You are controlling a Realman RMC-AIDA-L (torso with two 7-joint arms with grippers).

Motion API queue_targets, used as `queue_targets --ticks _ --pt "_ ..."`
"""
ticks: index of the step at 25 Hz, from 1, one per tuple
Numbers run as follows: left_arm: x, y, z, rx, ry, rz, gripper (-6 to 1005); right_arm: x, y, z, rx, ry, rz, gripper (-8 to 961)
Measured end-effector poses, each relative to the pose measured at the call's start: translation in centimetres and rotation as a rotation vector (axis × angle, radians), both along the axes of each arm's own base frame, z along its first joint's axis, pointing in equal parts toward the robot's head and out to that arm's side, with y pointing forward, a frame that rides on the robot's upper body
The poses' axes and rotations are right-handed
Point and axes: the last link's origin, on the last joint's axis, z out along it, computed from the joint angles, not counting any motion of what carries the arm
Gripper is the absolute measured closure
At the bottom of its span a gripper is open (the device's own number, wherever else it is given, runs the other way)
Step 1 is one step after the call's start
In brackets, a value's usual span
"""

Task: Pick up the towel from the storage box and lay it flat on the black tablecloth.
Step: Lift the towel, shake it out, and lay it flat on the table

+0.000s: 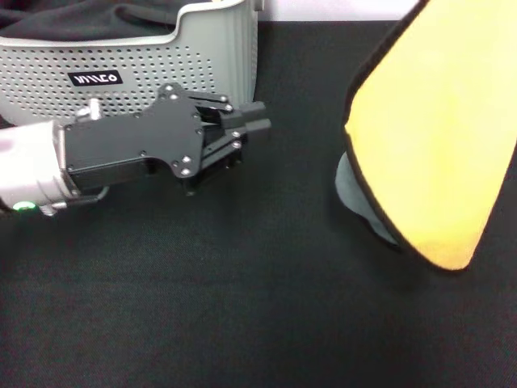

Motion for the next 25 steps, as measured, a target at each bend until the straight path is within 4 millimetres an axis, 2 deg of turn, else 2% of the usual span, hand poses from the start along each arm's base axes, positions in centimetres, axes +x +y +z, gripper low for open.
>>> queue_targets --ticks 6,12,17,25 --pt "0.5 0.3 -1.1 -0.073 -0.03 0.012 786 0.5 -1.9 1.1 0.012 -0.013 0.153 949" --pt "0.6 -0.4 -2.0 -0.186 -0.047 -0.009 736 1.6 -2.9 2.6 0.064 0.037 0.192 949" --pt "1.7 -1.1 -2.5 -0.293 -0.083 -0.08 640 2.3 -3.3 3.0 0.087 0.053 0.186 949" --pt "3.1 -1.0 -3.2 -0.347 -0.1 -0.128 625 2.6 -3.2 2.8 0.107 0.05 0.198 949"
